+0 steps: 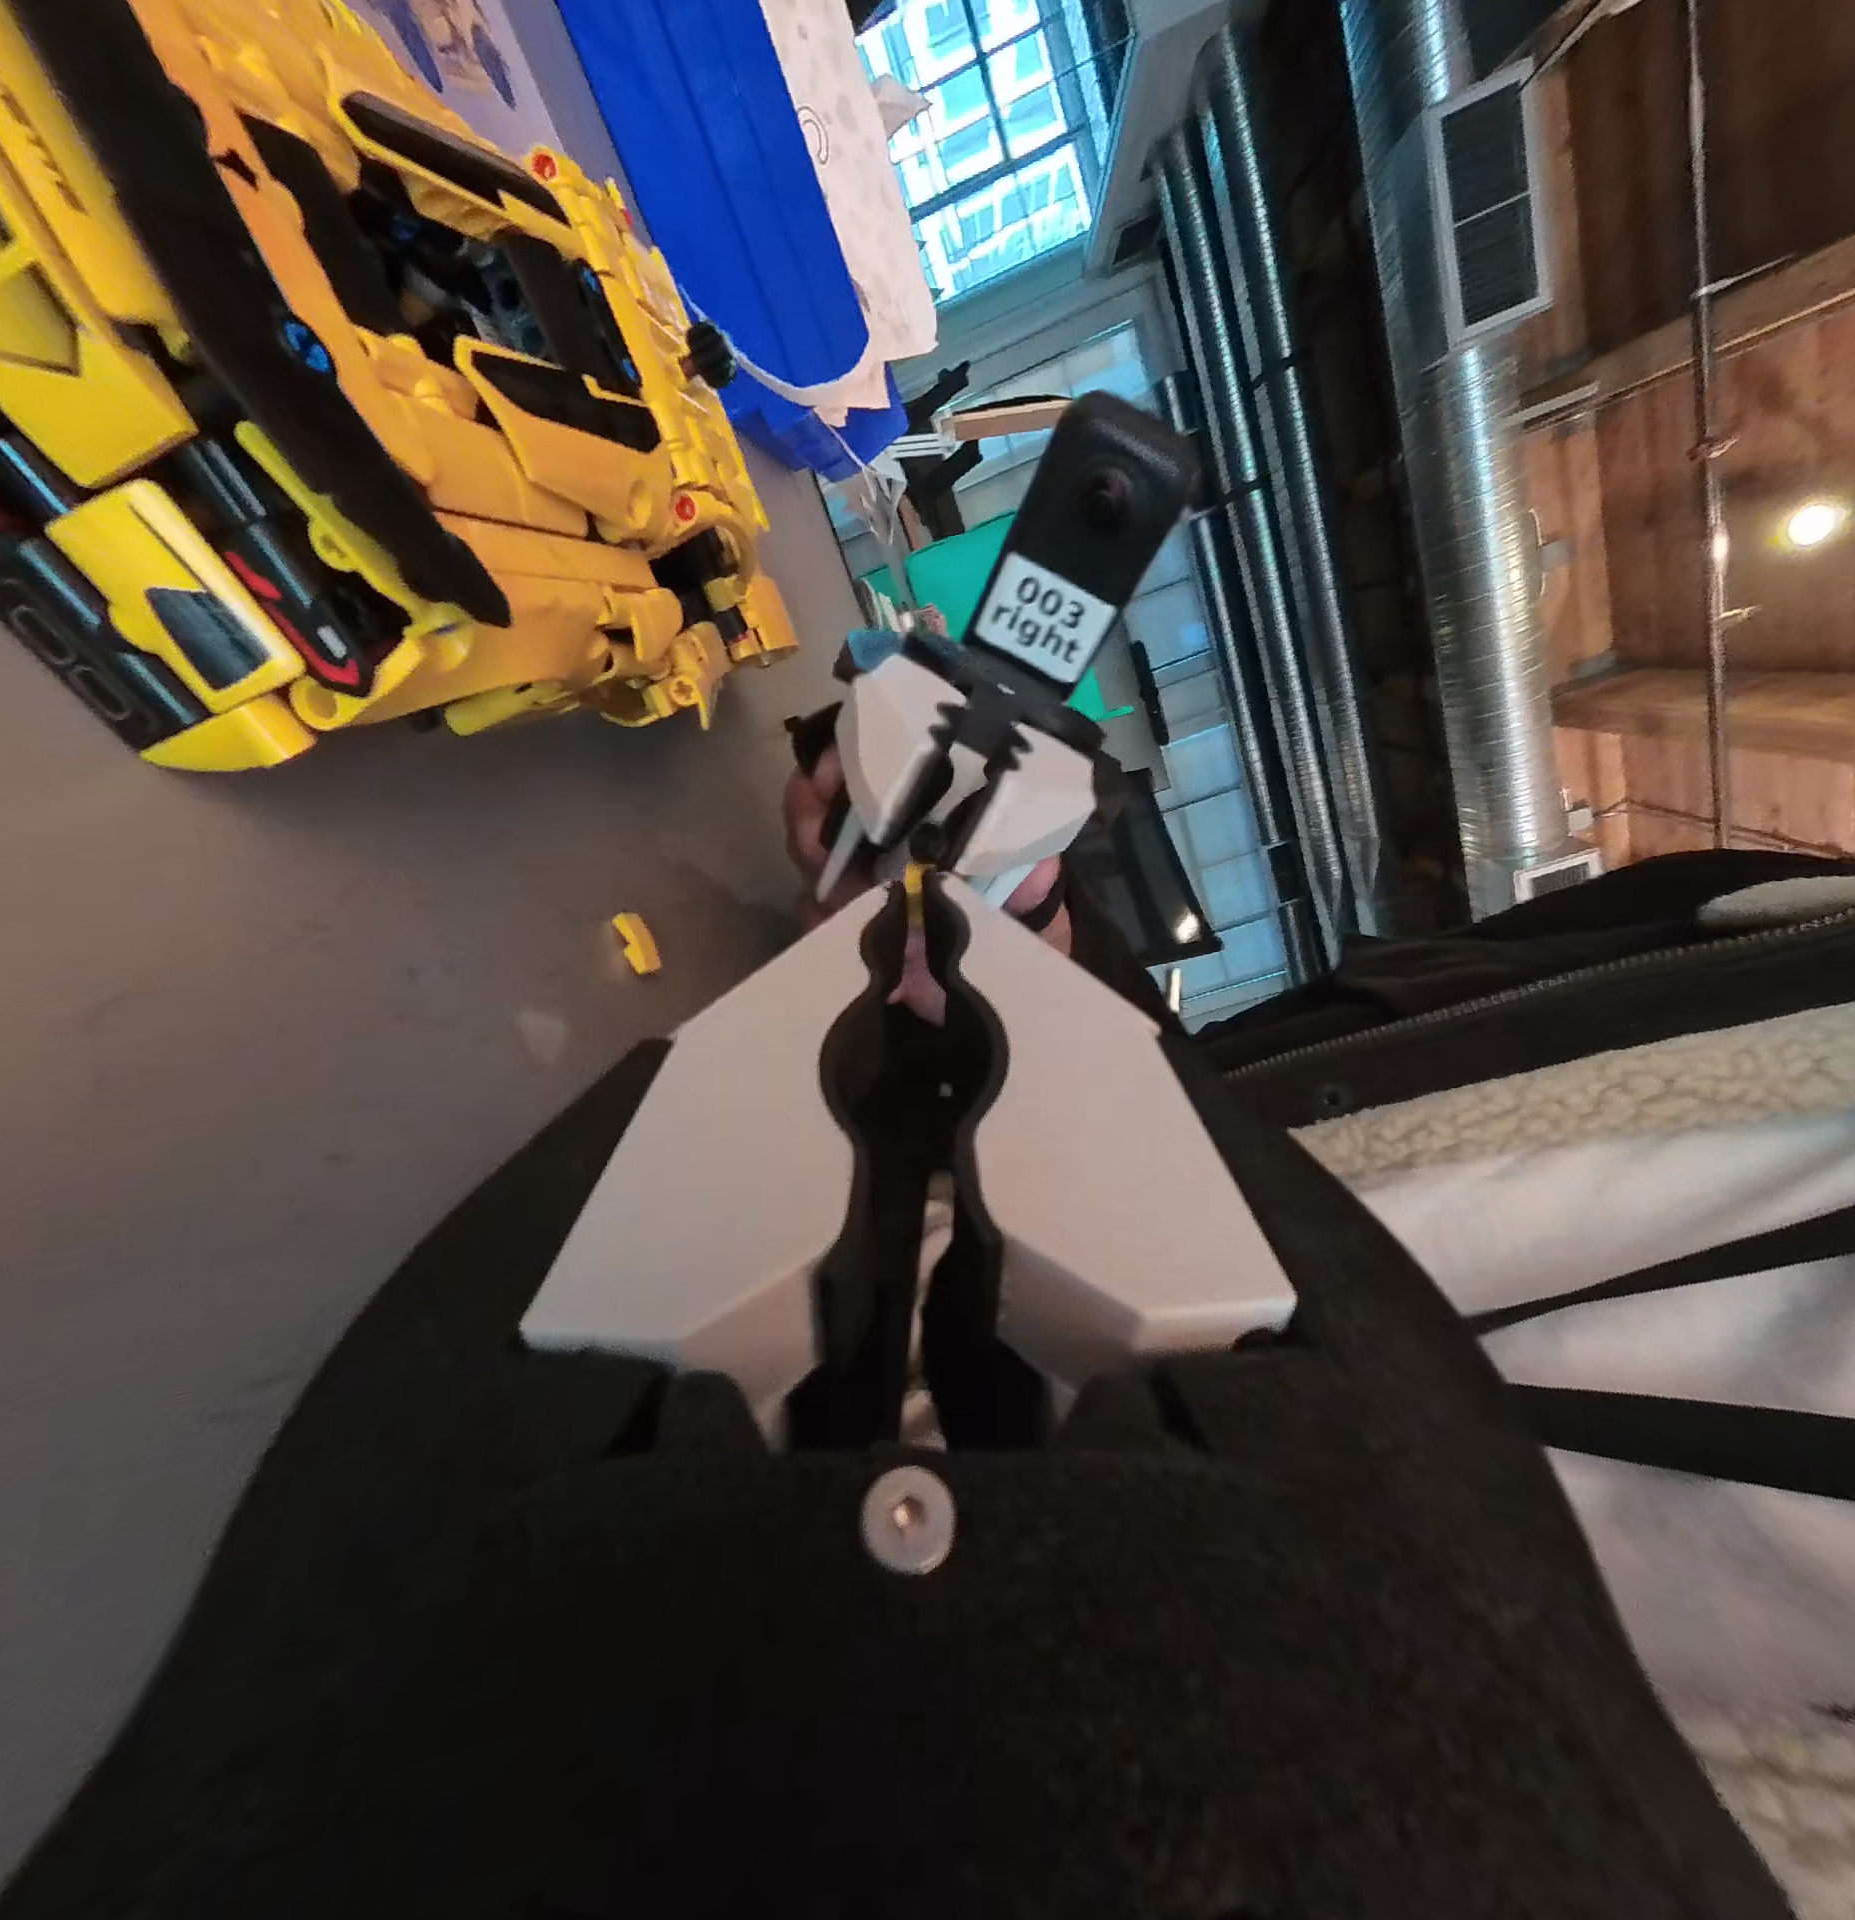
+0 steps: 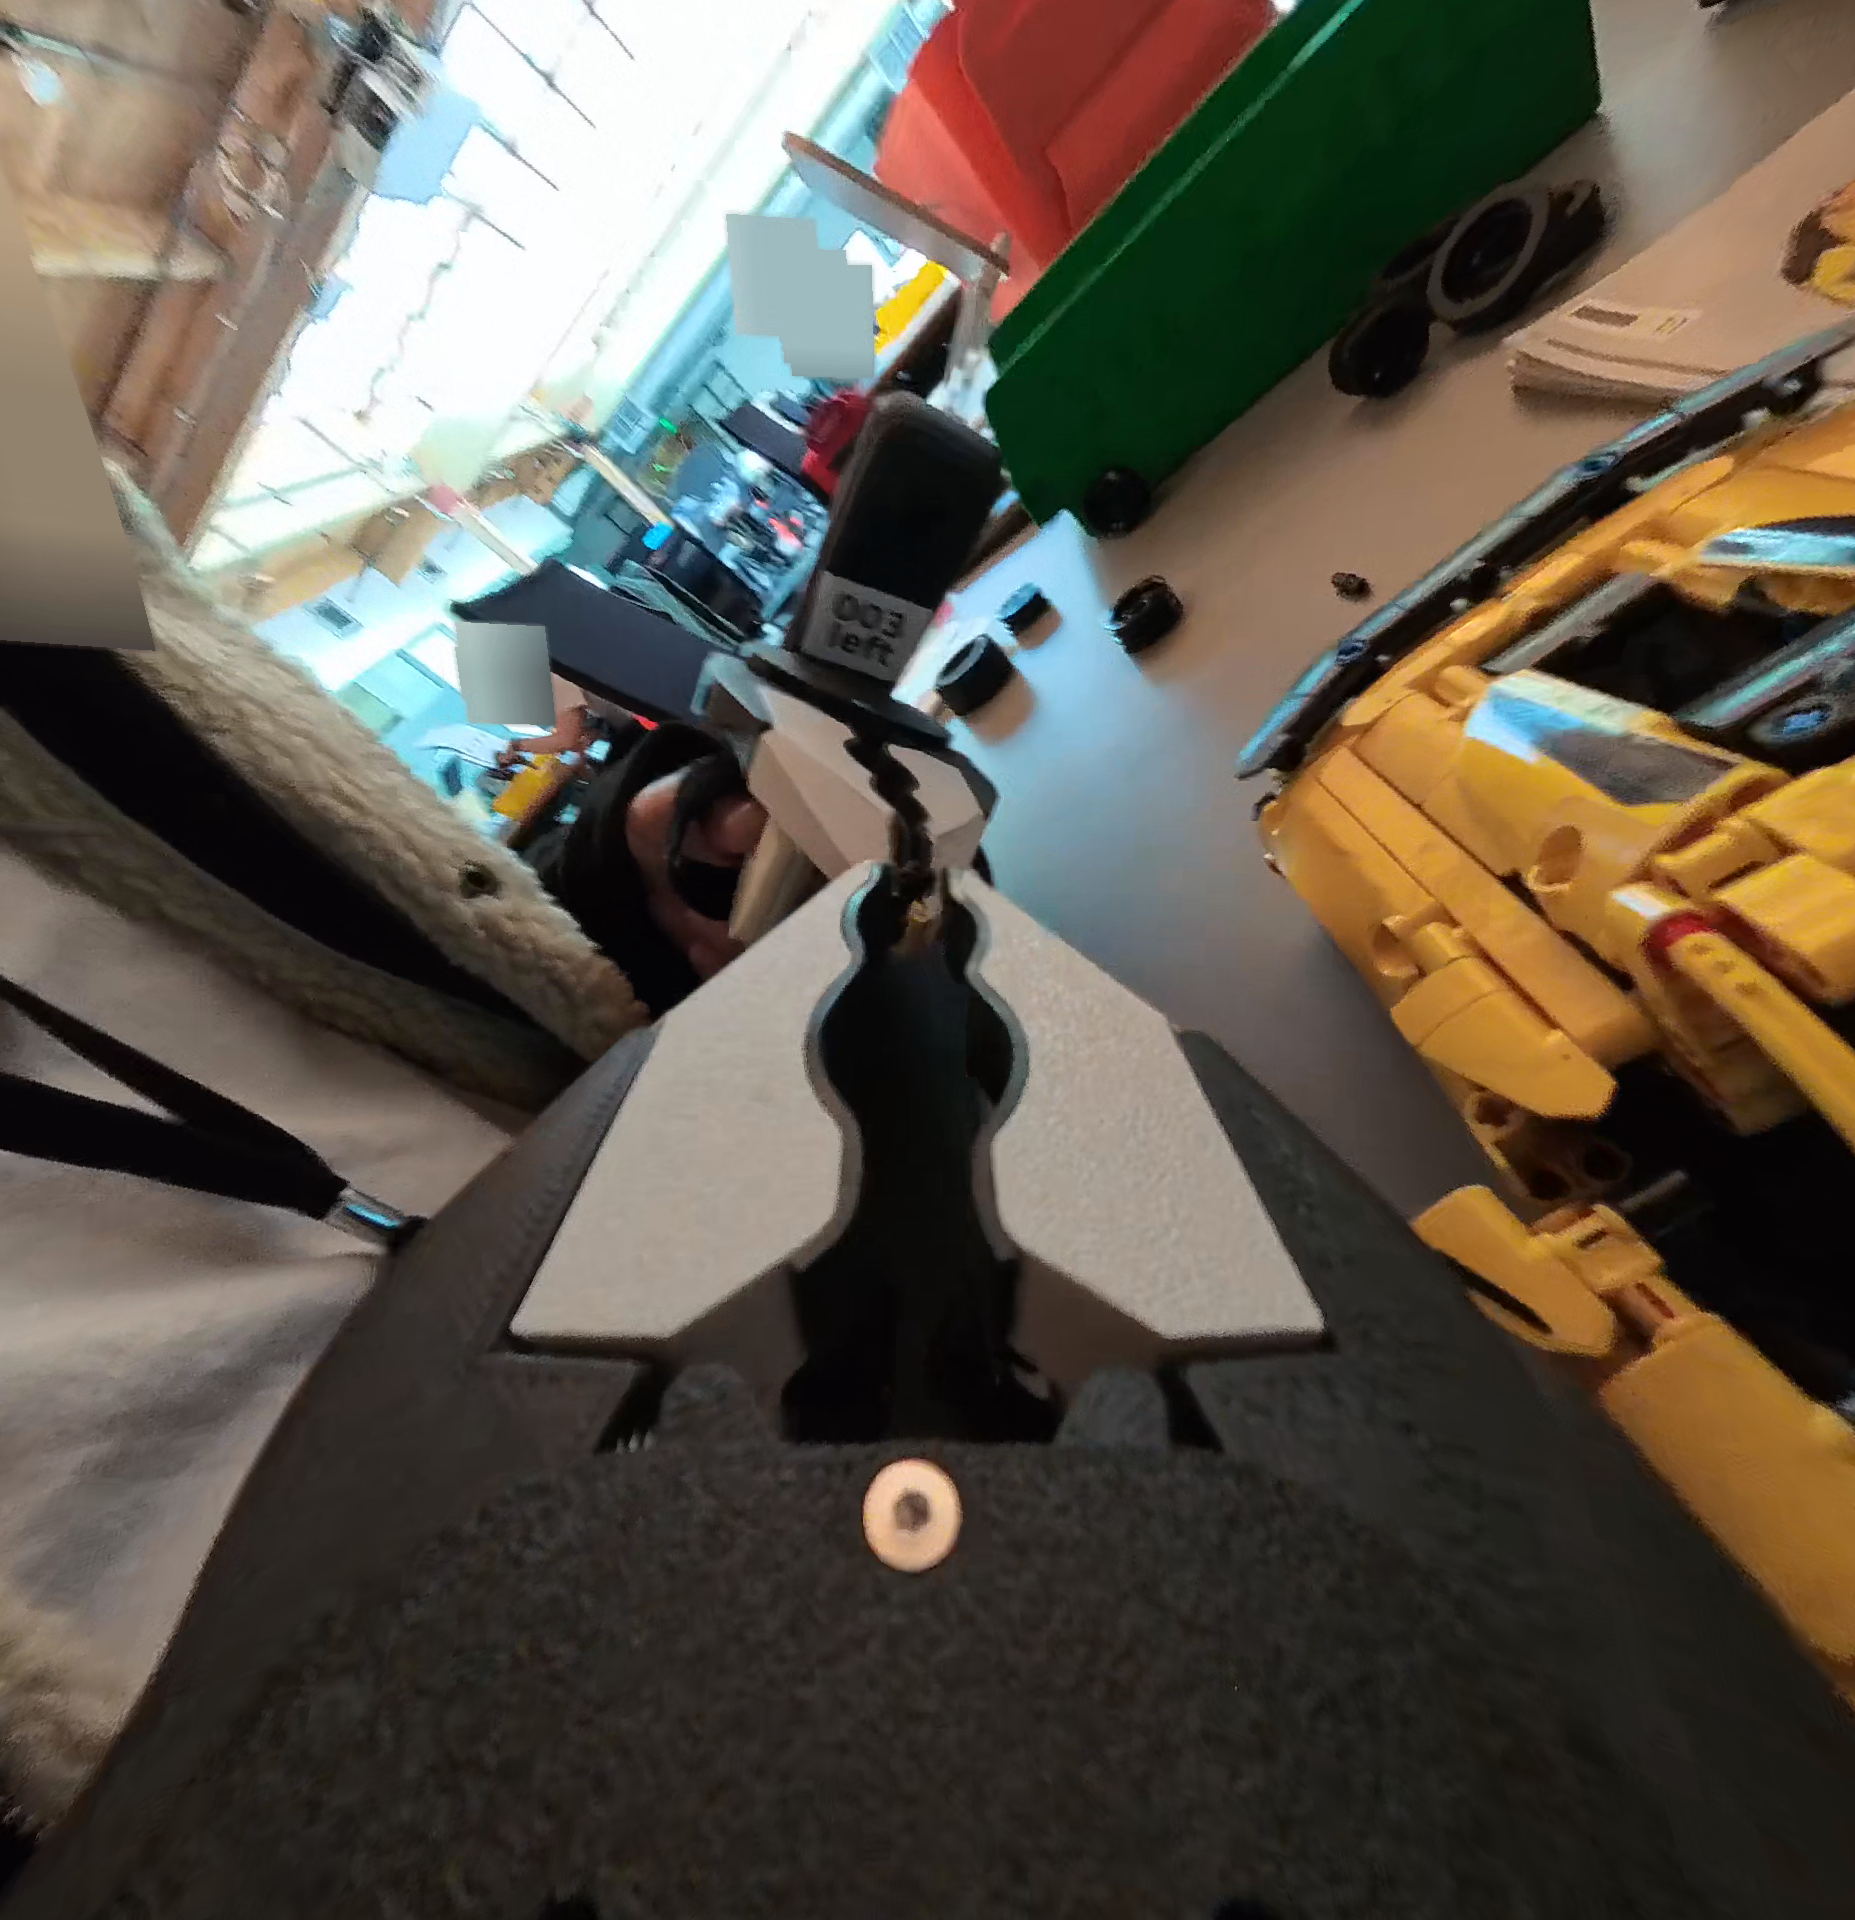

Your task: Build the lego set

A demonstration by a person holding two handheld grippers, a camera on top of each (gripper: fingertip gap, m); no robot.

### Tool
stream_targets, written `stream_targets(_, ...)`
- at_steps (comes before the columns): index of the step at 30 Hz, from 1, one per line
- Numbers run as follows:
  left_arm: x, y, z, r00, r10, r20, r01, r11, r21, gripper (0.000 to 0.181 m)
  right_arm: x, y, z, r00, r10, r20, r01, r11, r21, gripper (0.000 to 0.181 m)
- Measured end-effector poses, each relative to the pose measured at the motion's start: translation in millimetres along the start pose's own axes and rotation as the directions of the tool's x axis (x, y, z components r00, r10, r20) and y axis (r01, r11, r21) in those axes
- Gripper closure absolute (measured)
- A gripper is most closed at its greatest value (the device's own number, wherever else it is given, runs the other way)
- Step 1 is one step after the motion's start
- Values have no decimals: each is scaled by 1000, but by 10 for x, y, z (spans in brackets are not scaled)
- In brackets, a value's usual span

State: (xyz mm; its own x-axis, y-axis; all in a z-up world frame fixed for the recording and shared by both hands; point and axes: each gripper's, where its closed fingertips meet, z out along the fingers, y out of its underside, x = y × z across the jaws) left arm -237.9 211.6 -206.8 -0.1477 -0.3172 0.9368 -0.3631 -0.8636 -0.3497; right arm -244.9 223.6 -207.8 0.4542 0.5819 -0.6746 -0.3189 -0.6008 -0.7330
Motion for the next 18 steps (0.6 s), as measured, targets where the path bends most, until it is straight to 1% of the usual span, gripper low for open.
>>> stream_targets(4,99,-28,-8,993,-69,-98,72,997,33,179,-100,-66,5,989,107,103,-113,992,56,174)
stream_targets(7,141,-46,-13,991,-55,-119,63,996,64,179,-138,-96,3,975,169,146,-182,979,87,175)
stream_targets(10,186,-78,-3,987,-64,-148,80,991,107,179,-158,-146,-16,980,152,125,-171,973,154,175)
stream_targets(12,177,-91,9,979,-110,-172,133,983,130,179,-119,-175,-32,994,102,35,-107,971,216,175)
stream_targets(13,179,-99,9,973,-130,-190,158,978,139,179,-120,-191,-32,996,88,16,-89,968,235,175)
stream_targets(15,175,-108,10,966,-154,-207,187,971,148,179,-117,-208,-27,993,112,27,-115,962,247,175)
stream_targets(18,163,-103,22,969,-153,-196,183,972,145,179,-98,-207,-31,980,182,74,-195,949,248,174)
